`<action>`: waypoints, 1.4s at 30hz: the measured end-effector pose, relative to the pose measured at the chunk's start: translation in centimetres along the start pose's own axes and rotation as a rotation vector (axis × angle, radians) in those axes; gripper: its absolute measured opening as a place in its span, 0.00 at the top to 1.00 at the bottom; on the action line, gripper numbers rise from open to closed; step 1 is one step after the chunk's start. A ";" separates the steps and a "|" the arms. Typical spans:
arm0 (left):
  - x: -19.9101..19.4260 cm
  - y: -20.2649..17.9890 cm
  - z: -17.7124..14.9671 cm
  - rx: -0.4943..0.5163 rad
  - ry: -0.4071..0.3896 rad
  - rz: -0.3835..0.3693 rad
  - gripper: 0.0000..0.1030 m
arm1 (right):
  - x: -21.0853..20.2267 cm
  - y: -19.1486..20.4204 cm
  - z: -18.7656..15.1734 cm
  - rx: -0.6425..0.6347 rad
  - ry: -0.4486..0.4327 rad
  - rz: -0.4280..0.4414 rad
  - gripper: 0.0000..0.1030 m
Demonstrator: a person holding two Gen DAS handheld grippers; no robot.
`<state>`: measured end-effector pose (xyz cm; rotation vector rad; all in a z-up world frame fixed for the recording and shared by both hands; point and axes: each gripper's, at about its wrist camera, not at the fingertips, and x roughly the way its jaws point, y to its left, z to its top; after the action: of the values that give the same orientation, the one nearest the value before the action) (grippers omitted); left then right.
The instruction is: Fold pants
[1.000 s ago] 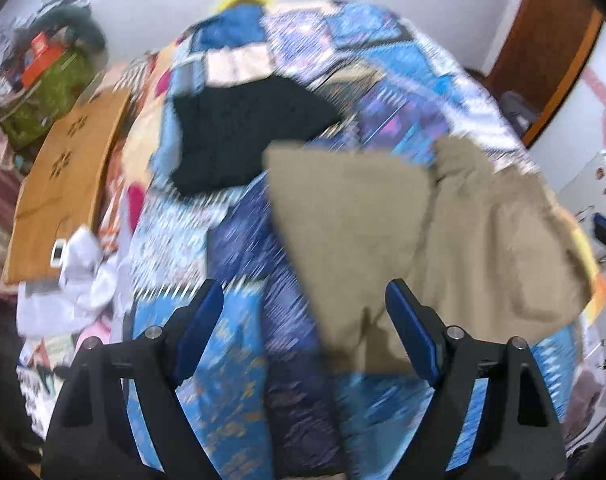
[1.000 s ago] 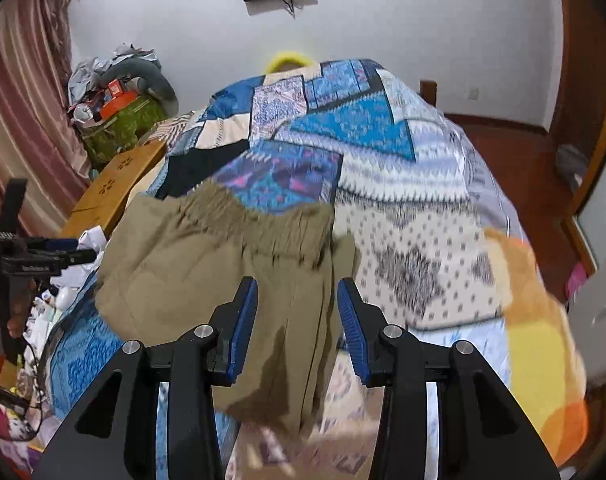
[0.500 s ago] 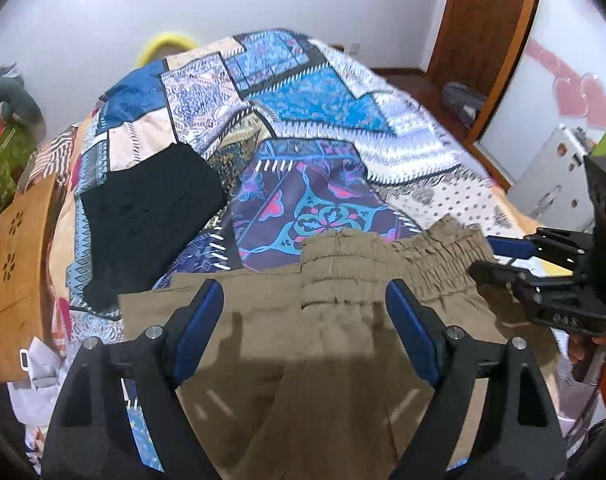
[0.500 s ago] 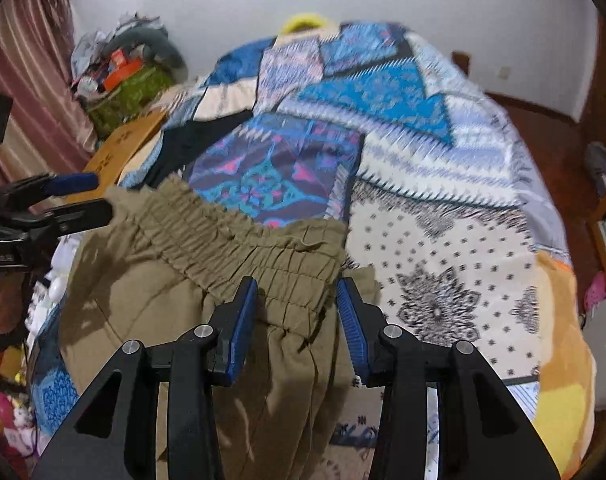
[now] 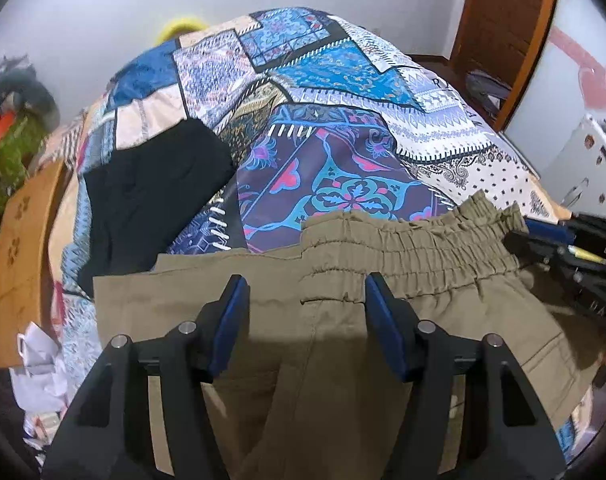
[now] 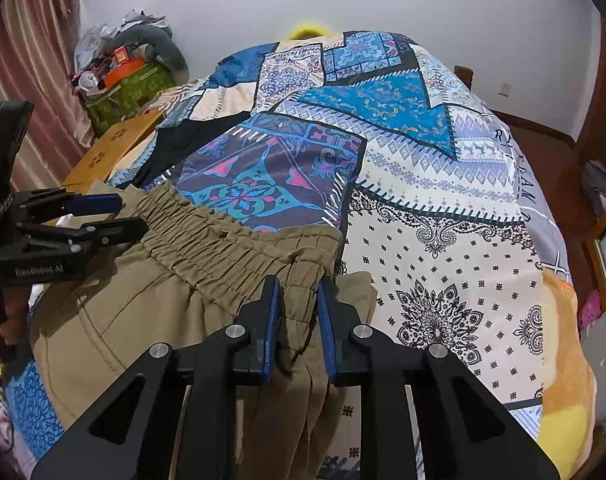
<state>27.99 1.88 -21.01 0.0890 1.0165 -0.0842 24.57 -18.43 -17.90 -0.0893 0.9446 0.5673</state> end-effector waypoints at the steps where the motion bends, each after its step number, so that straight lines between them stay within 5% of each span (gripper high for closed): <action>1: -0.4 -0.2 0.0 0.014 -0.010 0.007 0.39 | -0.1 0.0 0.1 -0.001 0.003 0.002 0.84; 10: -6.0 2.2 -0.4 -0.054 -0.079 0.009 0.40 | -4.7 0.8 0.0 0.035 -0.069 -0.003 0.81; 14: -8.7 5.0 -0.8 -0.113 -0.132 0.013 0.36 | -7.4 1.6 -0.3 0.022 -0.128 -0.025 0.51; 17: -9.8 7.2 -1.6 -0.154 -0.157 0.021 0.22 | -8.6 2.1 -0.6 0.004 -0.152 -0.070 0.27; 19: -10.0 8.2 -2.4 -0.176 -0.159 0.027 0.17 | -8.8 2.0 -0.8 0.004 -0.153 -0.091 0.21; 31: -4.0 11.8 -7.5 -0.270 0.027 -0.026 0.14 | -4.7 1.1 -3.8 0.004 0.002 -0.122 0.20; 39: -0.5 10.3 -7.0 -0.247 0.085 -0.084 0.14 | -1.5 -0.8 -3.3 0.147 0.102 0.046 0.21; 42: -0.6 10.0 -6.3 -0.219 0.076 -0.127 0.37 | -0.2 -2.1 -3.3 0.219 0.127 0.113 0.36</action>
<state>23.45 12.52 -23.50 -0.1730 1.1011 -0.0851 23.03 -21.32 -20.04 0.1263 1.1352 0.5636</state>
